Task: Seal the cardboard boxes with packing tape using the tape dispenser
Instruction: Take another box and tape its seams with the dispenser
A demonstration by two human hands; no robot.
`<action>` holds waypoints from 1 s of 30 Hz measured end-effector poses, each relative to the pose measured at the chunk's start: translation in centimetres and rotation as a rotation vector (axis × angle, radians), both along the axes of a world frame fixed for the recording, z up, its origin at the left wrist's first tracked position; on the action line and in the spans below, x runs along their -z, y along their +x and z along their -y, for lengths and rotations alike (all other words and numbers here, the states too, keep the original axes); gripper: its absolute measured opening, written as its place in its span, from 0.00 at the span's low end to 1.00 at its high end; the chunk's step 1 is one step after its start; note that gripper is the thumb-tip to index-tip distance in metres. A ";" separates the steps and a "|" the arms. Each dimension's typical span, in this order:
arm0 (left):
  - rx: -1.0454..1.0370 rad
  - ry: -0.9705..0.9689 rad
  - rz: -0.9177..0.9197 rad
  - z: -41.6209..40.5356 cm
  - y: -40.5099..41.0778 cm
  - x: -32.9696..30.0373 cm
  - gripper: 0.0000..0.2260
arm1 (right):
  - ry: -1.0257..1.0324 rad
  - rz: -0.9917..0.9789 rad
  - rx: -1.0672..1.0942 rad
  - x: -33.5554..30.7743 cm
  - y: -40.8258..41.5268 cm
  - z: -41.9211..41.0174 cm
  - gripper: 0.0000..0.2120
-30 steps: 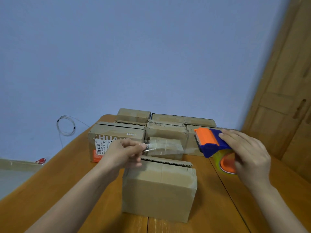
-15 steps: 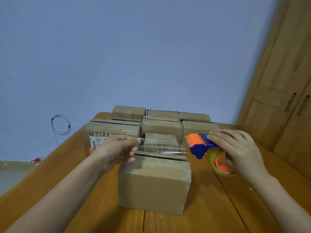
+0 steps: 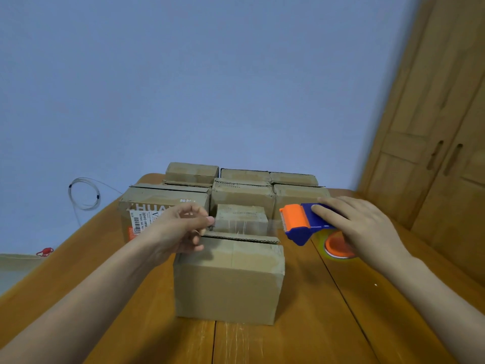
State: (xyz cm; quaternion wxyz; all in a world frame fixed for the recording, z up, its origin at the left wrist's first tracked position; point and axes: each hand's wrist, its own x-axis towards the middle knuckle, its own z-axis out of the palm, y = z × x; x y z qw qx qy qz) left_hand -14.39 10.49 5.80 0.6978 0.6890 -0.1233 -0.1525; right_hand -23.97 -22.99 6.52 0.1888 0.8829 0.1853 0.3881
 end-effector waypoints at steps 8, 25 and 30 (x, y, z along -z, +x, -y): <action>0.089 -0.017 -0.124 0.1 -0.8 -0.5 0.12 | -0.008 0.103 -0.010 0.0 -0.7 0.7 0.38; -0.118 0.175 0.037 -0.3 -0.2 -0.3 0.15 | -0.005 0.067 -0.023 0.0 -0.4 0.1 0.42; -0.194 0.239 0.233 -0.1 0.3 -0.1 0.11 | -0.054 -0.013 -0.023 0.6 -0.1 0.2 0.42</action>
